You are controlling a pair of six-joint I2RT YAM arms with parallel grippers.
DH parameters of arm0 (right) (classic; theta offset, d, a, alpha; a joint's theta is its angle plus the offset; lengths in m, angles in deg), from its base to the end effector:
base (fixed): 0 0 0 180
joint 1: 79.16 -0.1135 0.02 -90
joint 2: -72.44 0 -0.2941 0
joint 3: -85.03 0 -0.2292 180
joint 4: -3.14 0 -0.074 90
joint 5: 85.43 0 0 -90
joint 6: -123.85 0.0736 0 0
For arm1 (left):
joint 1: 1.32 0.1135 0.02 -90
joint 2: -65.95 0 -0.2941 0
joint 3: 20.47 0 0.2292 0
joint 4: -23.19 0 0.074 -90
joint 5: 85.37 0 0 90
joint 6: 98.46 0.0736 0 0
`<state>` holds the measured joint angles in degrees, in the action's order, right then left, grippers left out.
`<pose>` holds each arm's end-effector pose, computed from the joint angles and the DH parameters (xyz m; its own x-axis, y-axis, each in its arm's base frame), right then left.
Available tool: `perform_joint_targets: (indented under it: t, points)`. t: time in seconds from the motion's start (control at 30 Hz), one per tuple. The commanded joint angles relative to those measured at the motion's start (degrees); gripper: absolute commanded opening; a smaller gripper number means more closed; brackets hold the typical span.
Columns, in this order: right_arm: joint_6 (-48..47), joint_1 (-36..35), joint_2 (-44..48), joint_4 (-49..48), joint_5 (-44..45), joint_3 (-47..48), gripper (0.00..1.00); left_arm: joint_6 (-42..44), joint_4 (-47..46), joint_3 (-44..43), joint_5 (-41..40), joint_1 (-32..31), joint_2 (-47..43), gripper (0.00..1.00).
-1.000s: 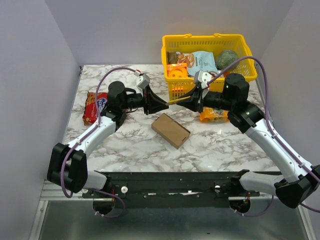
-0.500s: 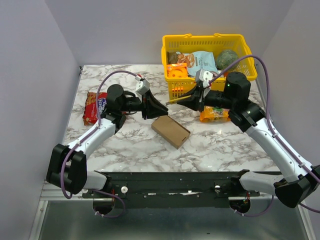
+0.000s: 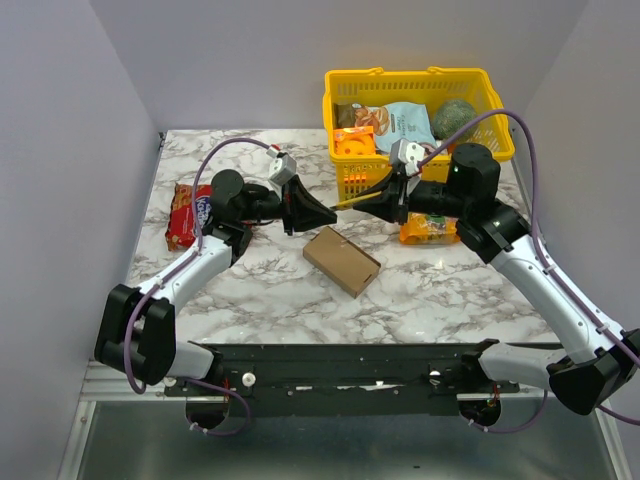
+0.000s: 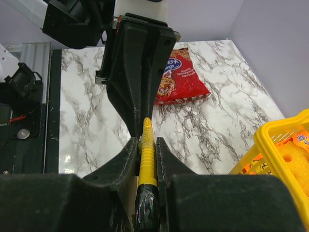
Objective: Unpack the express box
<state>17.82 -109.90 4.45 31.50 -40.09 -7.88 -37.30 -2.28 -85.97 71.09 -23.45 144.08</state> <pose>0.1893 0.1728 0.4408 0.1321 -0.1500 -0.9798 -0.9607 0.2241 -0.1638 0.2376 -0.1695 0.3742 -0.2917 -0.0894 -0.9523 0.9564 -0.0113 -0.2918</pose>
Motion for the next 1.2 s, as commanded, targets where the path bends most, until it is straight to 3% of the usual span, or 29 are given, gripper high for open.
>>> perform_joint_targets:
  t: [0.0,0.4,0.9,1.0,1.17]
  points:
    - [-0.40,0.16,-0.31,0.96,-1.21,0.42,0.00,-0.95,-2.25,-1.26,-0.89,-0.02,0.53,0.20]
    - [-0.67,0.16,0.31,0.87,0.28,0.32,0.01,3.79,6.36,-2.59,-1.95,-0.02,0.89,0.23]
    - [-0.67,0.16,-0.48,1.40,0.54,0.06,0.00,-0.87,-1.37,-0.91,-0.80,0.16,0.36,0.22]
    - [-0.76,0.16,-0.74,1.40,0.54,0.15,0.00,-0.87,-1.37,-1.18,-0.63,0.16,0.53,0.19]
    - [-0.67,0.16,-0.92,1.40,0.46,0.41,0.01,-0.17,-0.15,-1.35,-0.45,0.16,0.89,0.04]
